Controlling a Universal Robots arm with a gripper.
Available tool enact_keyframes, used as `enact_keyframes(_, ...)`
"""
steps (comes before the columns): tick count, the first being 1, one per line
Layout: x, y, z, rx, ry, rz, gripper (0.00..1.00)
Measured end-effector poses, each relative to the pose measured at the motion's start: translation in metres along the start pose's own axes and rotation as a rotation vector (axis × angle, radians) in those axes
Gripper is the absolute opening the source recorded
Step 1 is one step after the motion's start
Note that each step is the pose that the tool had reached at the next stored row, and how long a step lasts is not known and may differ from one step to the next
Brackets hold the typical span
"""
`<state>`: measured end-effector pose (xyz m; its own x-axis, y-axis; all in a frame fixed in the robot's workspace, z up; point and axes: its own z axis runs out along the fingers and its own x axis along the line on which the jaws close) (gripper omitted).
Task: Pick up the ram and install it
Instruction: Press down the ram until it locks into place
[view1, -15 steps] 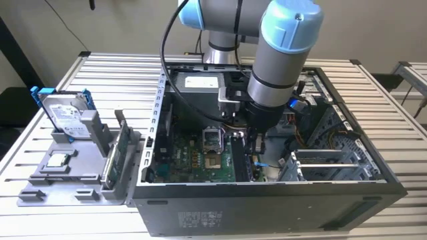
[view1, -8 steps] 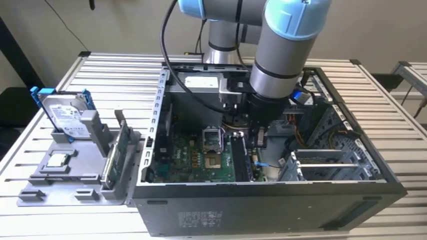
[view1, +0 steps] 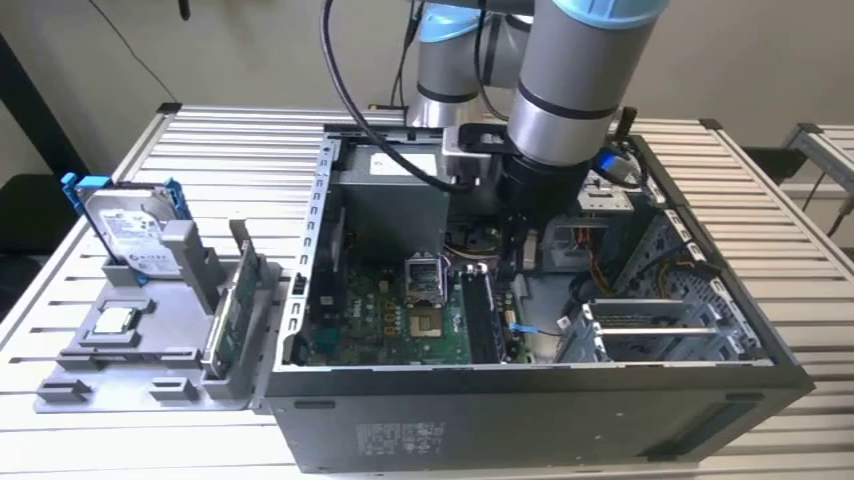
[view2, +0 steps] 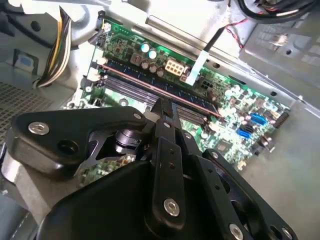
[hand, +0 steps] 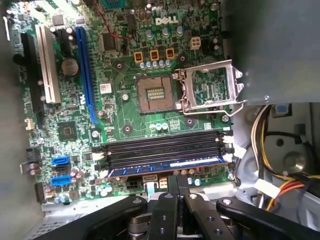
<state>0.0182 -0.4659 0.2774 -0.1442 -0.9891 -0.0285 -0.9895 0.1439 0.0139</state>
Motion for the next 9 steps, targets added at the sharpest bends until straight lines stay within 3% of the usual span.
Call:
enact_keyframes(4,-0.0002,0.0001,-0.0085,-0.0001,0.0001,0.000,0.11)
enact_keyframes(9,-0.0003,0.0001,-0.0093,0.0000,0.0001,0.000,0.11)
